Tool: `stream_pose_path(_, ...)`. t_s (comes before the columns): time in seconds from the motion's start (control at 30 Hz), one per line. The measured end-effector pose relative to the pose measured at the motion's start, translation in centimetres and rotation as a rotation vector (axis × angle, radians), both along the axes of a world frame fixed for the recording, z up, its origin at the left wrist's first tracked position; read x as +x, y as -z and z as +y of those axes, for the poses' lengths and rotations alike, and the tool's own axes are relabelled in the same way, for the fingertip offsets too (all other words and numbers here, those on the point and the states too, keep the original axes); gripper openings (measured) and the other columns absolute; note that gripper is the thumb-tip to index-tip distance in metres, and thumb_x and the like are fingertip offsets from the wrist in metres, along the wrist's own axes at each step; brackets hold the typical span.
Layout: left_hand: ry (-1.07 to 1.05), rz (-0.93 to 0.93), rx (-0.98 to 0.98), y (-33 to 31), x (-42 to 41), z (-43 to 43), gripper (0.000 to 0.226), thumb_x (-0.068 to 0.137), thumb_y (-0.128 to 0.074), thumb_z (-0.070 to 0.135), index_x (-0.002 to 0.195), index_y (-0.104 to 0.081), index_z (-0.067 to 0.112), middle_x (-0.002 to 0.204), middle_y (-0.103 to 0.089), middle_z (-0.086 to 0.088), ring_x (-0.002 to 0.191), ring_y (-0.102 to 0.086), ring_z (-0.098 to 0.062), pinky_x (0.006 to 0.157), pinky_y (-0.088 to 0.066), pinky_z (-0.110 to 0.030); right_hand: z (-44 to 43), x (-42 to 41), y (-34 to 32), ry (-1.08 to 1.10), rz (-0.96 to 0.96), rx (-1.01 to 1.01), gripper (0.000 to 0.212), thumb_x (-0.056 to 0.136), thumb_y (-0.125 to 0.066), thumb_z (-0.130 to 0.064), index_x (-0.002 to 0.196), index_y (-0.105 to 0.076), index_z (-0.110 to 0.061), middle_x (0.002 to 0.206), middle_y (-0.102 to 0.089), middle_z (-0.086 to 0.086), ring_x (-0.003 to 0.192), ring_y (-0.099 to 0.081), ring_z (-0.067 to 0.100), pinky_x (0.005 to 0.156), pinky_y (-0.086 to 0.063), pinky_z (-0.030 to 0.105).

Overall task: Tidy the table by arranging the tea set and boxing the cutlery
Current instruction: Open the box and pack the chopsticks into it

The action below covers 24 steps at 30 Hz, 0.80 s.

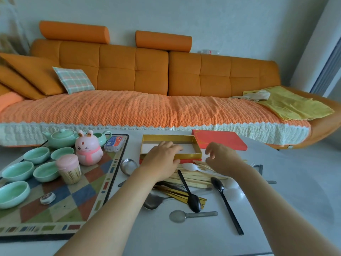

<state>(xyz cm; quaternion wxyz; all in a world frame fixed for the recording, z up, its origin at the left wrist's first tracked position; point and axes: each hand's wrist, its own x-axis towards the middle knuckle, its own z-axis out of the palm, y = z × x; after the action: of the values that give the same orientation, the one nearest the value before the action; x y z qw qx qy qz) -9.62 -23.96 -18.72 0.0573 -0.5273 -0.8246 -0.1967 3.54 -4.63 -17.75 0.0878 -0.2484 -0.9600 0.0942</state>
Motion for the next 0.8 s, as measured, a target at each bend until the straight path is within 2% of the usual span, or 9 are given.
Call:
stream_pose_path(0.07, 0.028, 0.004, 0.035, -0.1, 0.9, 0.6, 0.035, 0.099, -0.049, 0.030, 0.134, -0.050, 0.028, 0.126, -0.049, 0.008, 0.119, -0.045, -0.013, 0.083, -0.040, -0.026, 0.1, 0.8, 0.5, 0.022, -0.140, 0.034, 0.023, 0.085, -0.053, -0.037, 0.107, -0.060, -0.035, 0.111, -0.061, -0.010, 0.098, -0.058, 0.013, 0.094, -0.046, 0.039)
stream_pose_path(0.13, 0.043, -0.011, 0.048, -0.2, 1.7, 1.0, 0.030, 0.099, -0.048, 0.030, 0.129, -0.052, 0.029, 0.122, -0.049, 0.009, 0.111, -0.050, -0.011, 0.076, -0.039, -0.024, 0.1, 1.1, 0.9, 0.006, -0.156, 0.071, 0.026, 0.087, -0.049, -0.036, 0.110, -0.063, -0.037, 0.115, -0.060, -0.010, 0.102, -0.058, 0.013, 0.098, -0.042, 0.040)
stream_pose_path(0.27, 0.075, -0.037, 0.027, 0.3, 2.3, 1.3, 0.033, 0.099, -0.049, 0.031, 0.132, -0.052, 0.029, 0.127, -0.050, 0.012, 0.117, -0.048, -0.009, 0.084, -0.047, -0.029, -0.4, 1.2, 0.8, -0.056, -0.091, 0.108, 0.023, 0.096, -0.049, -0.036, 0.109, -0.068, -0.034, 0.110, -0.062, -0.011, 0.097, -0.056, 0.011, 0.095, -0.042, 0.036)
stream_pose_path(0.4, 0.083, -0.057, 0.043, 0.3, 2.3, 1.2, 0.036, 0.100, -0.050, 0.031, 0.136, -0.052, 0.026, 0.127, -0.051, 0.012, 0.120, -0.044, -0.008, 0.089, -0.045, -0.028, -1.2, 1.2, 0.6, -0.156, -0.015, 0.107, 0.017, 0.096, -0.055, -0.030, 0.106, -0.068, -0.030, 0.104, -0.064, -0.012, 0.093, -0.056, 0.008, 0.093, -0.042, 0.032)
stream_pose_path(0.5, 0.088, -0.070, 0.083, 0.1, 2.2, 1.1, 0.032, 0.099, -0.051, 0.030, 0.130, -0.058, 0.026, 0.122, -0.057, 0.009, 0.114, -0.050, -0.010, 0.089, -0.048, -0.032, -2.1, 0.7, 0.0, -0.227, 0.084, 0.014, 0.012, 0.095, -0.059, -0.030, 0.101, -0.068, -0.026, 0.098, -0.062, -0.010, 0.084, -0.058, 0.010, 0.083, -0.048, 0.031)
stream_pose_path(0.63, 0.017, -0.048, 0.153, -0.3, 1.3, 0.9, 0.021, 0.099, -0.054, 0.028, 0.113, -0.069, 0.025, 0.102, -0.063, 0.008, 0.093, -0.059, -0.013, 0.073, -0.048, -0.029, -3.3, -0.6, -0.4, -0.331, 0.237, -0.041, 0.007, 0.094, -0.063, -0.027, 0.098, -0.068, -0.024, 0.091, -0.057, -0.012, 0.077, -0.057, 0.005, 0.073, -0.054, 0.031)
stream_pose_path(0.73, -0.064, -0.024, 0.227, -1.0, -0.5, -0.2, 0.021, 0.099, -0.053, 0.024, 0.111, -0.070, 0.023, 0.101, -0.063, 0.008, 0.092, -0.058, -0.013, 0.078, -0.051, -0.032, -3.4, -1.4, -0.5, -0.327, 0.292, -0.018, 0.011, 0.095, -0.060, -0.022, 0.103, -0.068, -0.025, 0.094, -0.058, -0.013, 0.079, -0.059, 0.007, 0.072, -0.055, 0.032)
stream_pose_path(0.8, -0.130, -0.032, 0.285, -1.1, -2.1, -1.2, 0.020, 0.099, -0.053, 0.023, 0.110, -0.070, 0.022, 0.103, -0.063, 0.010, 0.093, -0.057, -0.010, 0.080, -0.048, -0.028, -3.1, -1.7, -0.4, -0.278, 0.292, 0.018, 0.018, 0.096, -0.057, -0.019, 0.110, -0.067, -0.023, 0.101, -0.063, -0.010, 0.083, -0.062, 0.011, 0.076, -0.054, 0.034)
